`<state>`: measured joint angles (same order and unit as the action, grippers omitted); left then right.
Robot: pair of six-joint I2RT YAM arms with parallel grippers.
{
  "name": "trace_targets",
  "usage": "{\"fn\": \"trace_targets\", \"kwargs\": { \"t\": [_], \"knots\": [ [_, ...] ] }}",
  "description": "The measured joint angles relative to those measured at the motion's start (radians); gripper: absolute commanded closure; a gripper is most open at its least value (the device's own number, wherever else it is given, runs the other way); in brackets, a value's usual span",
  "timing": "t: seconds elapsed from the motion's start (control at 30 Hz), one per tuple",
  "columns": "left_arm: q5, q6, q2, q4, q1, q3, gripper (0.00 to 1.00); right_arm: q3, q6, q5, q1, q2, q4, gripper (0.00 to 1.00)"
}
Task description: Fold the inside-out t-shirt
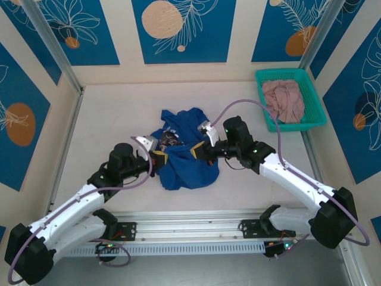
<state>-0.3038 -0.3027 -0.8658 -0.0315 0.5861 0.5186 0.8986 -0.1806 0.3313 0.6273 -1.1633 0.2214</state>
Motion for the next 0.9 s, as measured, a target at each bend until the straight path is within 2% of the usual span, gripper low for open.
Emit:
{"fn": "trace_targets", "kwargs": {
  "t": [0.27, 0.5, 0.67, 0.77, 0.9],
  "knots": [
    [0.002, 0.018, -0.116, 0.015, 0.0, 0.0, 1.0, -0.051, -0.064, 0.063, -0.074, 0.106, -0.027, 1.0],
    [0.01, 0.025, -0.215, 0.026, 0.0, 0.0, 1.0, -0.096, -0.127, 0.069, -0.098, 0.109, -0.046, 1.0],
    [0.027, 0.043, -0.237, 0.046, 0.001, 0.009, 0.69, -0.097, -0.154, 0.07, -0.107, 0.109, -0.056, 1.0],
    [0.048, 0.049, -0.219, 0.057, 0.011, 0.014, 0.55, -0.097, -0.166, 0.078, -0.107, 0.106, -0.076, 1.0],
    [0.094, 0.056, -0.14, 0.064, 0.053, 0.02, 0.41, -0.097, -0.168, 0.089, -0.104, 0.098, -0.089, 1.0]
  ]
}}
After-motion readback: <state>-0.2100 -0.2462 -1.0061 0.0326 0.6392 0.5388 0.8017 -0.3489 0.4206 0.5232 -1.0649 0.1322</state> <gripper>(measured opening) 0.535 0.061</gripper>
